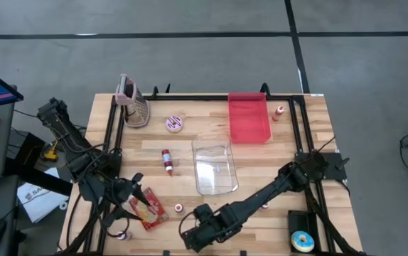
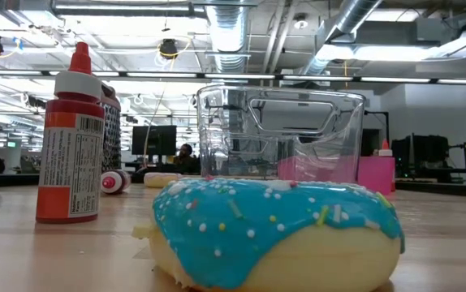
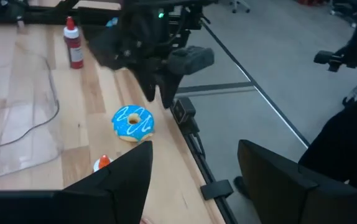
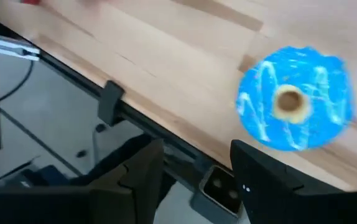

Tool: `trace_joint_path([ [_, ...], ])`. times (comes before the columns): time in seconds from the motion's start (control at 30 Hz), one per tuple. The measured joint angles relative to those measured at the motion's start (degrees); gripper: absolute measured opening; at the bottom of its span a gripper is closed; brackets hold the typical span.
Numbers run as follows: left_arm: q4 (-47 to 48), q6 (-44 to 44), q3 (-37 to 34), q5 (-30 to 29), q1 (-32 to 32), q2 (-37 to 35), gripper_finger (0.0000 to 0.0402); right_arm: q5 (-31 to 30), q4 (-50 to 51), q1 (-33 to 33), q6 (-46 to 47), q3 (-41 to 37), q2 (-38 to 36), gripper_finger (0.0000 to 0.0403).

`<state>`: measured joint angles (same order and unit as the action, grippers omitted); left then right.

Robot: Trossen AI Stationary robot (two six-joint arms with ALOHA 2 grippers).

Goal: Pick & Place Food Item
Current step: Put the blue donut into the black bin

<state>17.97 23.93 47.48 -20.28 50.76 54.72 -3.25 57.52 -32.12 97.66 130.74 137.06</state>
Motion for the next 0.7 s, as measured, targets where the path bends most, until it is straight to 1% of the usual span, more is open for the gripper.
trace_joint_path([
  [0.13, 0.1, -1.3, 0.0, 0.1, 0.2, -0.3, 0.0233, 1.2, 0.9, 1.2, 0.2, -0.1, 2.0, 0.0179],
  [0.33, 0.3, -1.3, 0.0, 0.1, 1.0, -0.9, 0.023, 2.7, 9.3, 1.6, 0.3, -0.2, 2.7, 0.0179],
  [0.47, 0.2, -1.3, 0.0, -0.1, 1.5, -1.0, 0.023, 2.7, 12.6, 0.6, 1.3, -0.1, 2.5, 0.0179],
  [0.7, 0.1, -1.3, 0.0, -0.1, 1.5, -1.0, 0.023, 3.4, 13.2, -1.4, 1.8, -0.1, 2.9, 0.0179],
])
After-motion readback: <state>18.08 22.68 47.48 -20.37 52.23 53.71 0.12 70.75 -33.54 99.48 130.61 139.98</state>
